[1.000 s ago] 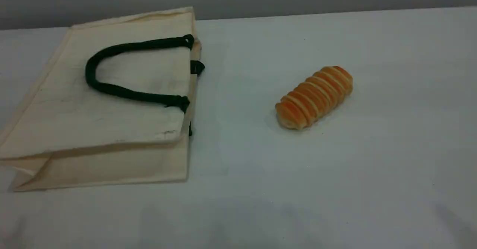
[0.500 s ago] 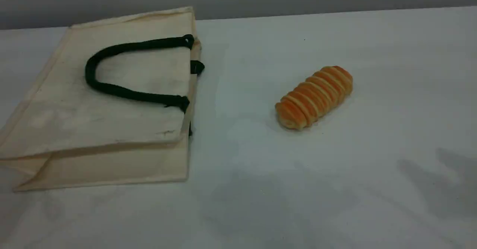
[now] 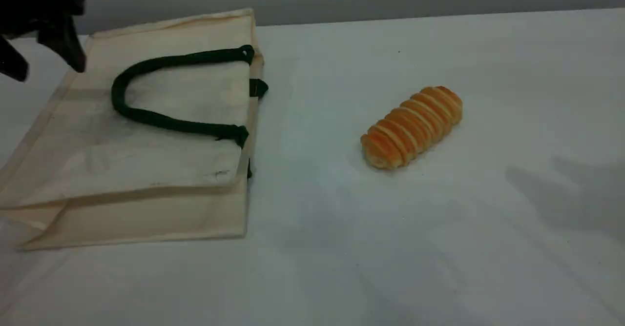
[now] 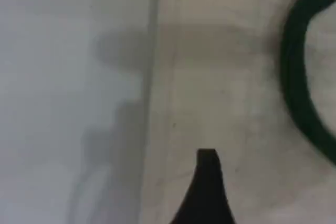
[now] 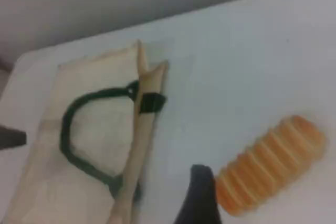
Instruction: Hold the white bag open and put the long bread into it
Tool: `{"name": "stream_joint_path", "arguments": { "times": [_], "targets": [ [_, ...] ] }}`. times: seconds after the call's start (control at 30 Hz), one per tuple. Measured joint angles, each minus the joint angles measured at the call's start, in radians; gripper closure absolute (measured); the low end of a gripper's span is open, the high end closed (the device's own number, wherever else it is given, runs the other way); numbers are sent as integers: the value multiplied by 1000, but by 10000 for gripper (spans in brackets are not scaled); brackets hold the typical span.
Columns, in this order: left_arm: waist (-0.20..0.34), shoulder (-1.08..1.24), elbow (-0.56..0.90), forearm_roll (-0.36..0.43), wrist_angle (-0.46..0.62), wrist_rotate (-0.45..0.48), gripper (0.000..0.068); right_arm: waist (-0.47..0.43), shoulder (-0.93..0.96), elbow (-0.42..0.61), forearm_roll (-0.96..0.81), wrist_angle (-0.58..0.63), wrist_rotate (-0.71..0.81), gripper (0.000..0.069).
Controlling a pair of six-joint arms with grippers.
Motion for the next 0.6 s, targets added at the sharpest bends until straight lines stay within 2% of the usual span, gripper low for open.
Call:
{"name": "stream_joint_path", "arguments": {
  "times": [0.17,0.33,0.5,0.6],
  "targets": [
    [0,105,-98,-39,1,20,148,0,41,0,0,0,-17,148],
    [0,188,-176,-44,9,34,152,0,44,0,1,1,-22,148],
    [-11,261,-212,-129,24,112,154,0,44,0,1,-9,-23,148],
    [-21,292,-213,-142,22,146,155,0,44,0,1,-14,-31,148]
  ]
}}
